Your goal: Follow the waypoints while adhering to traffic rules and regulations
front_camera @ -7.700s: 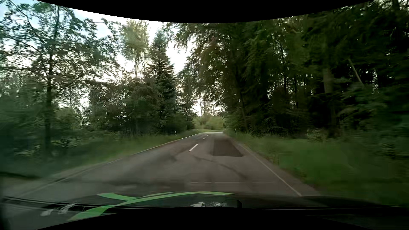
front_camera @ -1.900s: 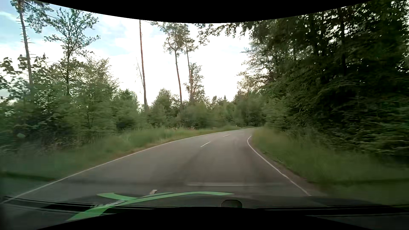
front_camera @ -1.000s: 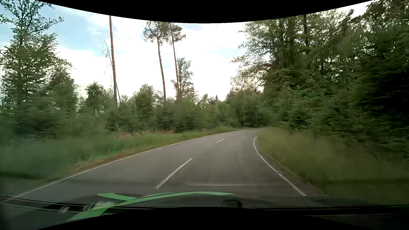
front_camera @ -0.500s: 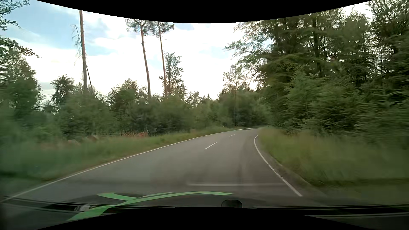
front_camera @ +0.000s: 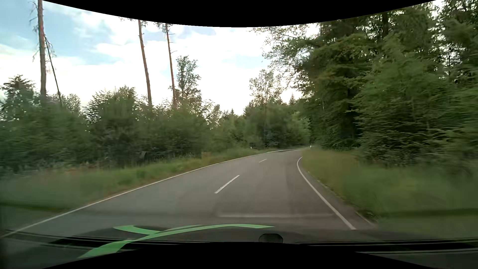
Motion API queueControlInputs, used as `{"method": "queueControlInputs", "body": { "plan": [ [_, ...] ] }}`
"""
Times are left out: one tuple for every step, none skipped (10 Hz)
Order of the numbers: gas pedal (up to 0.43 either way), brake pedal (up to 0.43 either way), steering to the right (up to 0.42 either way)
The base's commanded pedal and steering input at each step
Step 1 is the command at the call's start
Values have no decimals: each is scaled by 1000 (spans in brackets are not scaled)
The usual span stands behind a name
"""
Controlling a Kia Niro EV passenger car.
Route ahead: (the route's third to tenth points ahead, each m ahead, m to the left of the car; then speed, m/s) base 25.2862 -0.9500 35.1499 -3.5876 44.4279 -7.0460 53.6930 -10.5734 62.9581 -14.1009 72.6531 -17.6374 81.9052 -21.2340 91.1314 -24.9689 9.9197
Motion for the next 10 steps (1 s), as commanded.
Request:
{"method": "queueControlInputs", "body": {
  "plan": [
    [157,0,47],
    [150,0,49],
    [150,0,50],
    [150,0,50],
    [150,0,50],
    [150,0,50],
    [150,0,50],
    [150,0,49],
    [150,0,49],
    [150,0,48]
  ]
}}
